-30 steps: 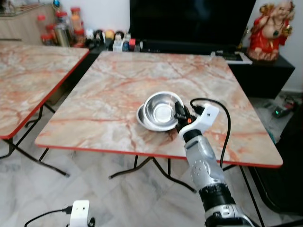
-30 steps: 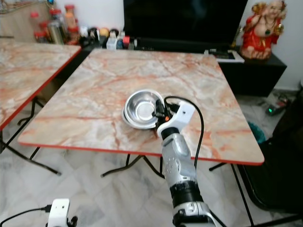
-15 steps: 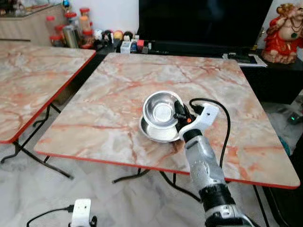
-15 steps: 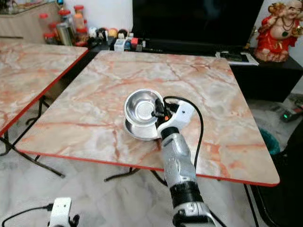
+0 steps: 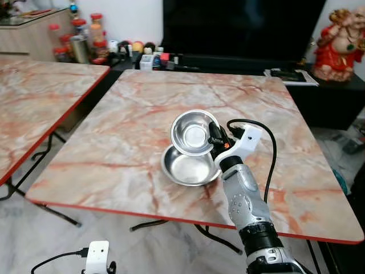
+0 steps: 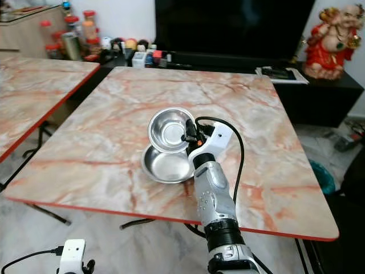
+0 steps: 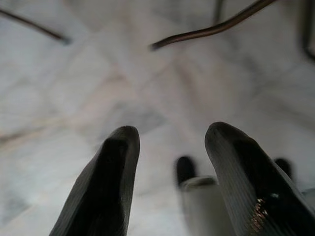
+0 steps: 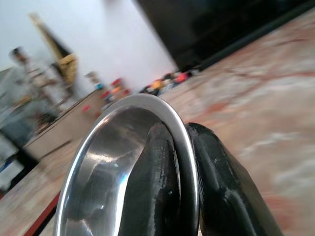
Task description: Setting the table
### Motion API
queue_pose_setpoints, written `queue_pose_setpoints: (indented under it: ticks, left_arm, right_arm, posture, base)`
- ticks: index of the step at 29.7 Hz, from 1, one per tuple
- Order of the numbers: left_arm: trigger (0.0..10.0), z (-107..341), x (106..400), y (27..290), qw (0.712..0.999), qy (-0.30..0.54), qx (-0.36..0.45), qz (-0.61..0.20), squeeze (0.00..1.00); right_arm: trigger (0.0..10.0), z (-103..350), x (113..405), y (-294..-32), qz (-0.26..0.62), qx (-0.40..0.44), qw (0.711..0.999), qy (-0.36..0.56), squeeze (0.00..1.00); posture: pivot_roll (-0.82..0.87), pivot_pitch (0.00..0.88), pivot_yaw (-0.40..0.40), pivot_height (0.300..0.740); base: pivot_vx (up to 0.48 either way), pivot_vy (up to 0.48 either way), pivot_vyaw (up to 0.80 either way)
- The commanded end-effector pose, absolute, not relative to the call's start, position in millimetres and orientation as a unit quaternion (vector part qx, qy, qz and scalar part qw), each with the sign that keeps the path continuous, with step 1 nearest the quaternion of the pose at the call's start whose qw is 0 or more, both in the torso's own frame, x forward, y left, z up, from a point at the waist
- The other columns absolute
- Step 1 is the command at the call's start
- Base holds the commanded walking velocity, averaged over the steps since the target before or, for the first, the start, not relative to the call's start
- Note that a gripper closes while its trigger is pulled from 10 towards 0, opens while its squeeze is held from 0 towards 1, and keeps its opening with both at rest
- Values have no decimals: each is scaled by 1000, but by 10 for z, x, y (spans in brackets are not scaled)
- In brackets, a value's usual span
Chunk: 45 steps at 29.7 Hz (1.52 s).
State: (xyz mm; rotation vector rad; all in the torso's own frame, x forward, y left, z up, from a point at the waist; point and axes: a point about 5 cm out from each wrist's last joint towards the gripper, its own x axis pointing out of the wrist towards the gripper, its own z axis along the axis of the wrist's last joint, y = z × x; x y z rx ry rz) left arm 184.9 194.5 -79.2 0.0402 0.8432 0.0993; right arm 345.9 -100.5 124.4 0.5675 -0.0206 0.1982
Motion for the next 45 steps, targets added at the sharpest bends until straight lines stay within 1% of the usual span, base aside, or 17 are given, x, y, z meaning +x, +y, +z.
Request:
queue_pose_setpoints:
  ticks: [1,15,18,30,35,45]
  left_arm:
    - [10000,-782,1839,2038,910,409,25,57,0]
    - [10000,-788,1829,2039,909,412,25,57,0]
    - [10000,-791,1822,2042,908,414,25,57,0]
    - [10000,-798,1804,2058,907,416,28,58,0]
    - [10000,-797,1802,2064,907,416,28,61,0]
    - [10000,-812,1781,2041,905,419,22,63,0]
  right_arm:
    - [10000,1347,3487,-867,118,283,952,-20,0]
    - [10000,1287,3519,-842,107,282,953,9,0]
    - [10000,1256,3542,-820,103,269,957,28,0]
    - [10000,1227,3582,-651,108,279,953,50,0]
    - [10000,1205,3615,-599,107,279,952,66,0]
    - [10000,1191,3656,-568,112,268,954,74,0]
  posture:
    - [-35,0,-18,740]
    - [-36,0,-16,740]
    - [-34,0,-16,740]
    - [-29,0,-6,740]
    - [-20,0,-14,740]
    - [-14,0,-24,740]
  base:
    - [0,0,0]
    - [0,0,0]
    - [0,0,0]
    - [0,0,0]
    - [0,0,0]
    - [0,0,0]
